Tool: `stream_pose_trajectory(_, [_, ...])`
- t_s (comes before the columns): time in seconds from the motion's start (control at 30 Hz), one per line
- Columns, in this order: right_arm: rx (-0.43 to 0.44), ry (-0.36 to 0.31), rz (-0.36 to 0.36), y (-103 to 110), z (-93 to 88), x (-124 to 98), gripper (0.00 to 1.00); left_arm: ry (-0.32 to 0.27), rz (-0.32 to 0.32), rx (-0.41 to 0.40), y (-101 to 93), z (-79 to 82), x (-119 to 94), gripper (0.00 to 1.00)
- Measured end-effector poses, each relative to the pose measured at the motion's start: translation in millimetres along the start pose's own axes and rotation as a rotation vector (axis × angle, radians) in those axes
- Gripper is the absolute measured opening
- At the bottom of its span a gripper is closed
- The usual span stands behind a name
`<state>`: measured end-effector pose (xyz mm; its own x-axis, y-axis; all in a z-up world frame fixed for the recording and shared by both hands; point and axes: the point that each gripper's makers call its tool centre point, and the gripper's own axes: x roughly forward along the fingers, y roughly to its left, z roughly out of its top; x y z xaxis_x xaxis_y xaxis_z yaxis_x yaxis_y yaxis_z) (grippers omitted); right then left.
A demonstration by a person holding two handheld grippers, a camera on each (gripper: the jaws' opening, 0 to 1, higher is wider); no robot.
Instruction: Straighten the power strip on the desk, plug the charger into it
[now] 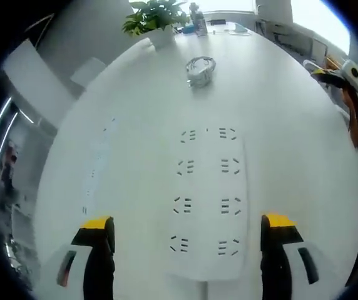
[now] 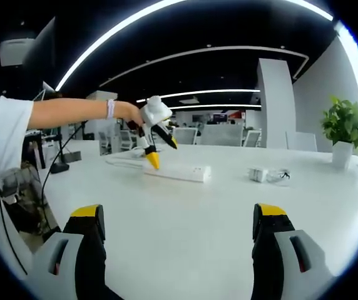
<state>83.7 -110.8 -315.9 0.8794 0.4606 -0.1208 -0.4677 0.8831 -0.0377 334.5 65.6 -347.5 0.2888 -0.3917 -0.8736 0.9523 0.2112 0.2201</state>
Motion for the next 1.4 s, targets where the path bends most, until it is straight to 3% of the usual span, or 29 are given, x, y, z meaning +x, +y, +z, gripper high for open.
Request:
stream_pose_trajectory(0.27, [0.007,-0.004,0.009,4.2,0.0,1.0,0.98,-0.034,0.023,-0.024,-4.9,-4.5,-6.7,0.99])
stream_pose_trajectory(0.5, [0.009,-0.008,0.011,4.2,1.6,0.2,0.98,-0.154,0.07,-0.086,8.0,11.4,-13.1,0.99])
stream_pose_trajectory(0.8, [0.007,-0.011,0.01,3.2,3.3,-1.6,0.98,-0.262,0.149,-0.159,34.6,27.0,-20.1,0.99])
stream_pose_trajectory(1.07, [0.005,-0.008,0.01,3.1,3.1,-1.9,0.98,-0.368,0.186,-0.203,36.6,37.6,-22.6,0.99])
stream_pose_trajectory(1.4, [0.005,-0.01,0.01,3.0,3.1,-2.1,0.98,-0.48,0.254,-0.288,45.7,38.9,-26.4,0.99])
